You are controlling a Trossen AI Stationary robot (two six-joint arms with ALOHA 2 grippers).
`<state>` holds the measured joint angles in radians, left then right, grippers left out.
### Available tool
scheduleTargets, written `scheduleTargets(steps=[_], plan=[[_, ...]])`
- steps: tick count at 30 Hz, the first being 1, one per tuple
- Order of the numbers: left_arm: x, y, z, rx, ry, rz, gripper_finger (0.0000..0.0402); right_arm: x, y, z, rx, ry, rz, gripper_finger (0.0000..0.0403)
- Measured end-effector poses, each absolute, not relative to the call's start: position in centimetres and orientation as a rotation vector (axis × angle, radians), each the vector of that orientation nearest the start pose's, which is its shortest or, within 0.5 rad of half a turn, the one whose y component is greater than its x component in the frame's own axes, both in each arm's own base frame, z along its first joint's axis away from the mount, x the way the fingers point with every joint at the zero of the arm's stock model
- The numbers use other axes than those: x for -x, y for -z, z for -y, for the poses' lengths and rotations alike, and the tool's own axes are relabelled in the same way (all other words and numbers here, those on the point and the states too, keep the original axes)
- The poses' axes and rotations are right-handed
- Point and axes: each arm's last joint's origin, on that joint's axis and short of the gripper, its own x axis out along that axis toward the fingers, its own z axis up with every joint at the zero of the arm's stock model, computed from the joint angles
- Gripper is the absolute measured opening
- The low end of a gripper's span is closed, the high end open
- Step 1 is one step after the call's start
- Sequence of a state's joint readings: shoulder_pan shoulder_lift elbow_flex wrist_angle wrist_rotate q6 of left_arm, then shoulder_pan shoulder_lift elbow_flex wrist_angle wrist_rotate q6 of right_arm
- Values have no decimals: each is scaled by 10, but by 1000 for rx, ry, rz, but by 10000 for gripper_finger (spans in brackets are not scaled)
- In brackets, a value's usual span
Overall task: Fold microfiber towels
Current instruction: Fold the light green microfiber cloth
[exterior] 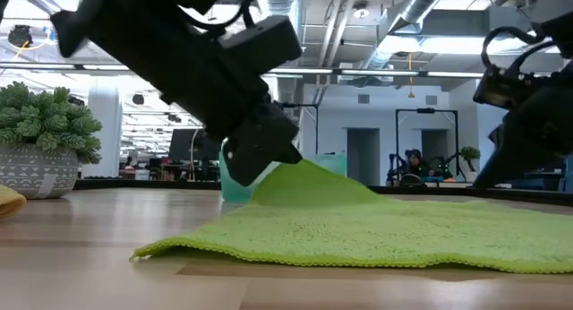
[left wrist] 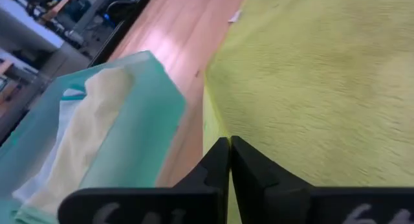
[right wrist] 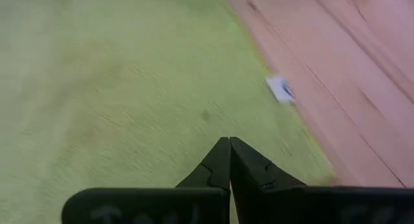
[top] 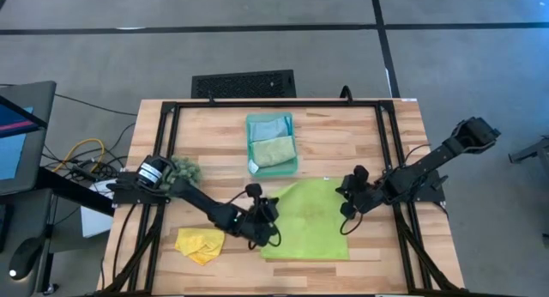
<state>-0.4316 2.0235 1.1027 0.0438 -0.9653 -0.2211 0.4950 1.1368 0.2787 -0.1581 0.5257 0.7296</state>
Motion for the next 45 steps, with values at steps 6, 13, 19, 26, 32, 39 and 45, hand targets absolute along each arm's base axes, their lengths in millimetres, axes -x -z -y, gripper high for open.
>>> scheduleTargets(steps=[6, 13, 19, 26, 32, 39, 45], plan=[[-354, -113, 155, -364, -485, -635, 0, -138, -114, -55, -263, 509, -874, 35], [-353, -111, 161, -295, -353, -684, 0, -135, -109, -48, -303, 560, -909, 103], [-350, -107, 162, -265, -306, -740, 0, -134, -108, -51, -270, 483, -951, 188], [-350, -107, 161, -265, -307, -741, 0, -133, -109, -57, -178, 390, -956, 234], [-350, -107, 161, -258, -310, -738, 0, -134, -109, -55, -224, 433, -936, 202], [-350, -107, 161, -261, -310, -739, 0, -139, -116, -45, -328, 513, -993, 151], [-351, -107, 159, -242, -315, -742, 0, -141, -119, -46, -350, 526, -983, 124]])
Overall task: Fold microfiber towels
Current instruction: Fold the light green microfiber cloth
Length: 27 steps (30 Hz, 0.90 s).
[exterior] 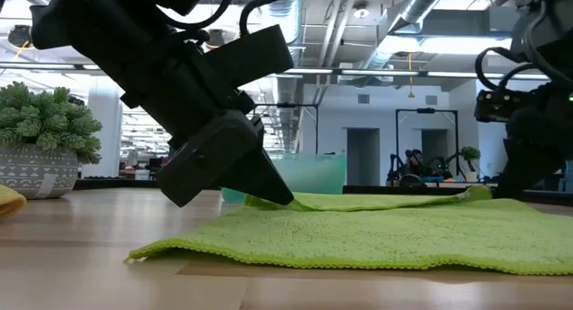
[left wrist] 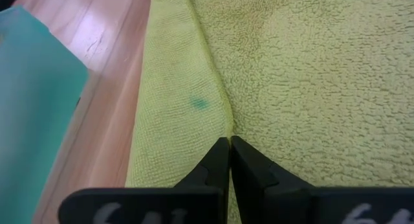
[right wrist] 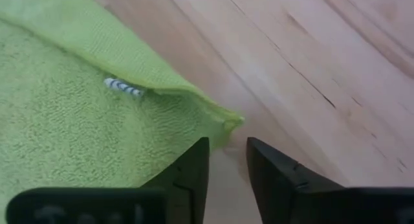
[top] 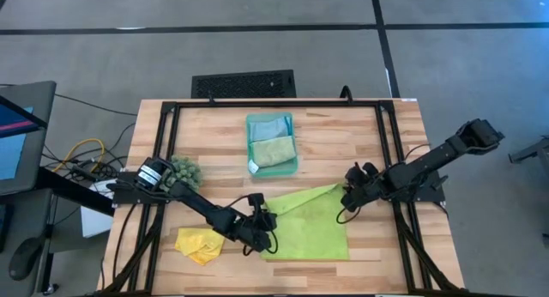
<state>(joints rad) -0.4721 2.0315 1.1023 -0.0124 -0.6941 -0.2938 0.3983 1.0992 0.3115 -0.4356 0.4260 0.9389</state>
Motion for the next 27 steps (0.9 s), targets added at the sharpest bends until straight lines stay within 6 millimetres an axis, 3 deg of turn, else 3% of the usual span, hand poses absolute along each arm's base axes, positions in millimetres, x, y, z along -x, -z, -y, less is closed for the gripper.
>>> scheduleTargets(steps=[16, 20, 25, 27], plan=[[-352, -107, 158, -233, -317, -742, 0, -146, -120, -50, -173, 447, -938, 113], [-351, -107, 158, -233, -315, -743, 0, -147, -115, -48, -141, 475, -964, 83], [-351, -107, 158, -245, -330, -736, 0, -148, -111, -46, -100, 524, -962, 16], [-351, -108, 157, -260, -364, -720, 0, -147, -112, -47, -81, 529, -949, 10]])
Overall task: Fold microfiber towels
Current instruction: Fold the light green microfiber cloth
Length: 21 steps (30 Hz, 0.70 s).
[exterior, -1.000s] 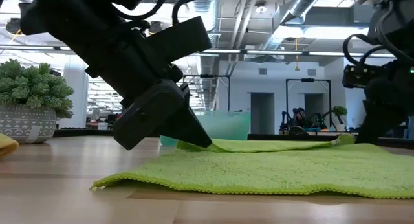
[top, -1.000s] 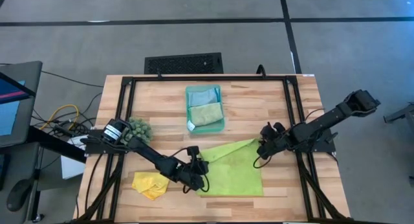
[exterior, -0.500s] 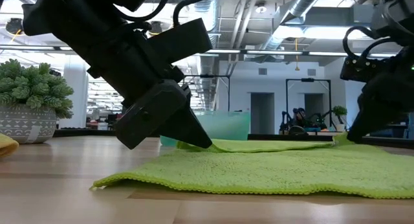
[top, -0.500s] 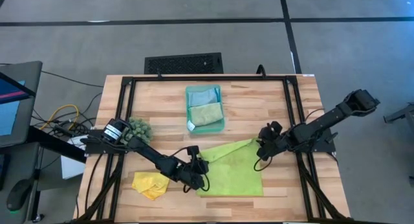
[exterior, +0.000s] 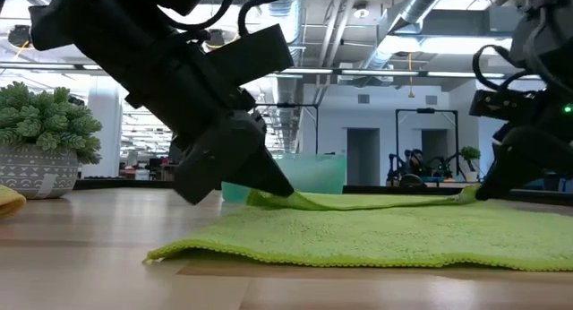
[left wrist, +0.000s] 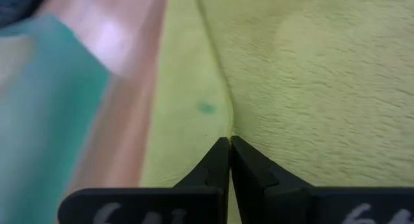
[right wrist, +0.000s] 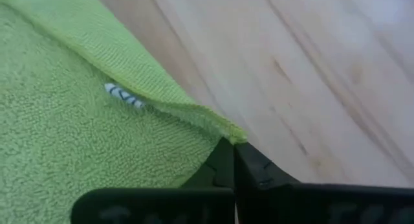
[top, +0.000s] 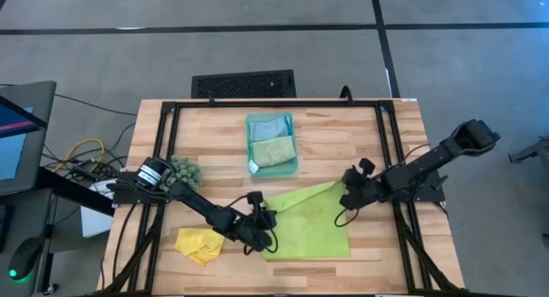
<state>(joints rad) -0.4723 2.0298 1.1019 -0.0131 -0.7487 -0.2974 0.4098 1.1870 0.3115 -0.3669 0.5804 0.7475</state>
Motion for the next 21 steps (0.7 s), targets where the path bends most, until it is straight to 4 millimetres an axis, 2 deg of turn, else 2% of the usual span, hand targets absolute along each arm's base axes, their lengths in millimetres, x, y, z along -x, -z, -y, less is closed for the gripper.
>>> scheduleTargets(steps=[7, 11, 15, 18, 21], plan=[[-338, -134, 154, -379, -543, -658, 0, -146, -134, -59, 33, 545, -816, 5], [-330, -157, 152, -375, -575, -628, 0, -144, -146, -70, 97, 525, -759, 8], [-322, -175, 149, -443, -628, -602, 0, -140, -151, -78, 161, 490, -754, 3], [-313, -192, 145, -458, -588, -634, 0, -137, -155, -85, 183, 452, -751, 6], [-307, -205, 144, -401, -493, -670, 0, -135, -161, -94, 201, 399, -741, 3]])
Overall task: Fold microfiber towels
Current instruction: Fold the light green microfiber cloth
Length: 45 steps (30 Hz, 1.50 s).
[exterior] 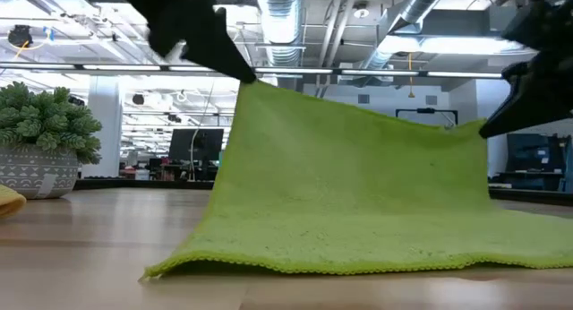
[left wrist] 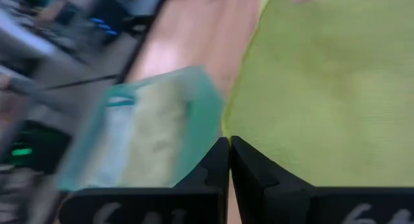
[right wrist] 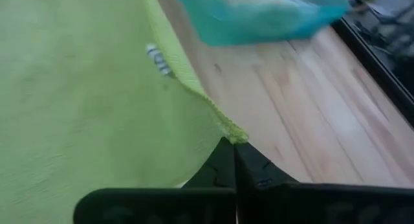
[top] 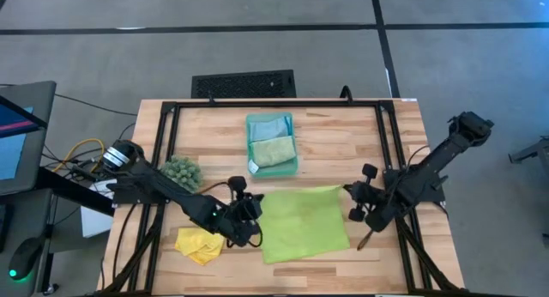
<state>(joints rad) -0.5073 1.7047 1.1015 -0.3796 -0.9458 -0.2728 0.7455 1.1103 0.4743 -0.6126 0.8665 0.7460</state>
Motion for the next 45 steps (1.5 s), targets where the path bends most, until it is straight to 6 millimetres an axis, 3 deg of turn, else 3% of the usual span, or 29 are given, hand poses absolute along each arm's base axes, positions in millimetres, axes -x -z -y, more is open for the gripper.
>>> scheduleTargets(steps=[5, 13, 18, 22, 27, 36, 40, 45], plan=[[-301, -210, 163, -308, -270, -691, 0, -128, -162, -114, 232, 213, -753, 5], [-298, -186, 210, -187, -54, -680, 0, -113, -165, -147, 109, -142, -815, 7], [-297, -164, 227, -165, -25, -688, 0, -109, -163, -151, 103, -181, -800, 7], [-298, -156, 225, -214, -110, -678, 0, -113, -163, -144, 149, -67, -748, 7], [-305, -167, 192, -254, -306, -683, 0, -129, -162, -119, 205, 179, -715, 5], [-335, -189, 85, -382, -541, -810, 0, -159, -165, -59, 377, 648, -687, 6], [-349, -201, 45, -350, -517, -789, 0, -164, -165, -44, 423, 720, -732, 6], [-358, -211, 23, -362, -454, -741, 0, -162, -163, -42, 402, 687, -790, 7]])
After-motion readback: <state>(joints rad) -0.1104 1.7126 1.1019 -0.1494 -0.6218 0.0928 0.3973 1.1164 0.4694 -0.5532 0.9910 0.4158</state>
